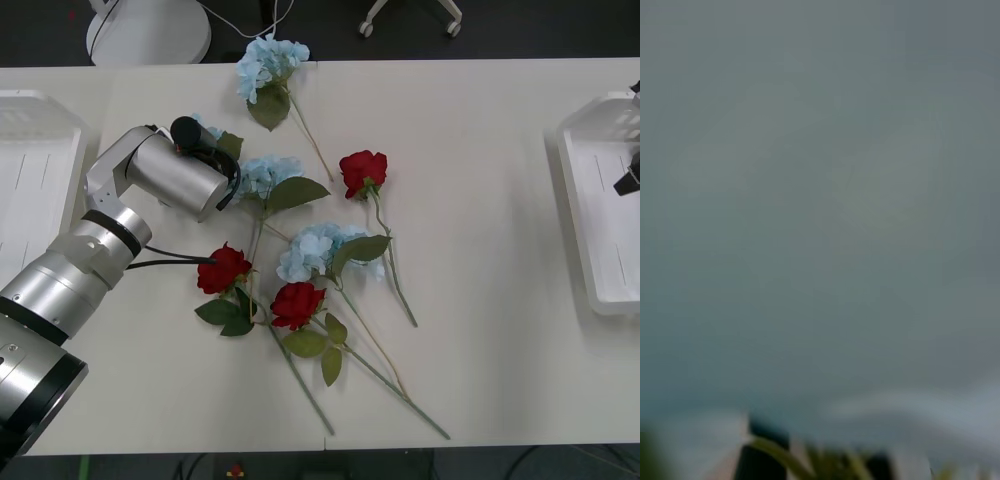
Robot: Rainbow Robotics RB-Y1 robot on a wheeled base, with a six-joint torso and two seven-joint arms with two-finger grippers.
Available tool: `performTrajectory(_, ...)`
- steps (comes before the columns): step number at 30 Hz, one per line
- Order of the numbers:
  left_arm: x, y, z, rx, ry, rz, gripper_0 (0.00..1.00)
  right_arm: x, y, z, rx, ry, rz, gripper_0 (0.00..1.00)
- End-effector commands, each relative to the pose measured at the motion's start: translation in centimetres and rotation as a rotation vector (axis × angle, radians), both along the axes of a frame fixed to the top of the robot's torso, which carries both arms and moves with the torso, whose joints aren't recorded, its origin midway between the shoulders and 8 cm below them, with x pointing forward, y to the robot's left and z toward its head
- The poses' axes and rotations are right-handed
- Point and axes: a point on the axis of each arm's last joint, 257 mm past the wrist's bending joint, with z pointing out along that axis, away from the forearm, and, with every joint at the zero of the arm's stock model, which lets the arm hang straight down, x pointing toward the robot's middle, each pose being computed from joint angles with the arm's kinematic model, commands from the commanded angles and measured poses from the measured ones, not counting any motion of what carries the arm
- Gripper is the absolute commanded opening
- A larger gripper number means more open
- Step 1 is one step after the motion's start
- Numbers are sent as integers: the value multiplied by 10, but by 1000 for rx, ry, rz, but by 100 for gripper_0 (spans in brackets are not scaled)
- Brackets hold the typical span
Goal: Put the red flowers into the right box and the blue flowers into the left box
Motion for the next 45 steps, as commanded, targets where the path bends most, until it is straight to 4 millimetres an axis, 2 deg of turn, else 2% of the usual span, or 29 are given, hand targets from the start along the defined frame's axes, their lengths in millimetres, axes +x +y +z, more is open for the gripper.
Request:
performTrajectory(1, 23, -28, 57, -32, -102, -59, 0, 9, 44, 52, 138, -79, -34, 100)
performTrajectory(3, 27, -32, 78, -62, -138, -69, 0, 6, 87, 54, 241, -68, -31, 100)
performTrajectory(4, 28, -32, 81, -71, -143, -69, 0, 4, 97, 53, 264, -62, -32, 100)
performTrajectory(6, 30, -33, 102, -102, -172, -83, 0, -2, 143, 52, 346, -46, -29, 100)
performTrajectory(7, 31, -34, 106, -102, -180, -92, 0, -4, 154, 50, 365, -39, -32, 100)
performTrajectory(8, 31, -34, 114, -94, -191, -111, 0, -8, 176, 48, 397, -33, -39, 100)
performTrajectory(9, 29, -32, 121, -74, -189, -131, 0, -11, 196, 45, 426, -28, -45, 100)
performTrajectory(10, 28, -30, 124, -57, -189, -143, 0, -13, 208, 43, 441, -26, -48, 100)
performTrajectory(11, 26, -26, 131, -5, -189, -182, 0, -18, 230, 38, 470, -18, -61, 100)
performTrajectory(12, 25, -25, 133, 16, -186, -197, 0, -21, 238, 34, 476, -10, -63, 100)
performTrajectory(13, 23, -23, 138, 72, -182, -240, 0, -25, 254, 28, 493, -1, -63, 100)
performTrajectory(17, 16, -6, 147, 318, -143, -431, 0, -32, 292, 12, 491, -8, -57, 100)
performTrajectory(21, 11, 9, 161, 427, -125, -552, 0, -36, 320, -10, 469, -15, -61, 100)
performTrajectory(26, 2, 33, 185, 499, -118, -644, 0, -27, 348, -33, 439, -51, -68, 100)
performTrajectory(29, -4, 57, 199, 516, -105, -639, 0, -23, 360, -42, 443, -48, -77, 100)
performTrajectory(30, -7, 75, 209, 523, -103, -625, 0, -20, 365, -45, 441, -53, -80, 100)
performTrajectory(31, -9, 83, 213, 528, -103, -620, 0, -19, 368, -47, 439, -53, -81, 100)
performTrajectory(36, -23, 148, 250, 572, -109, -562, 0, -6, 382, -57, 416, -67, -99, 100)
performTrajectory(39, -36, 199, 272, 603, -104, -499, 0, 3, 388, -61, 407, -71, -108, 100)
performTrajectory(42, -49, 250, 280, 683, -63, -436, 0, 7, 395, -67, 401, -69, -112, 100)
performTrajectory(45, -63, 293, 275, 753, -7, -364, 0, 12, 400, -72, 398, -78, -111, 100)
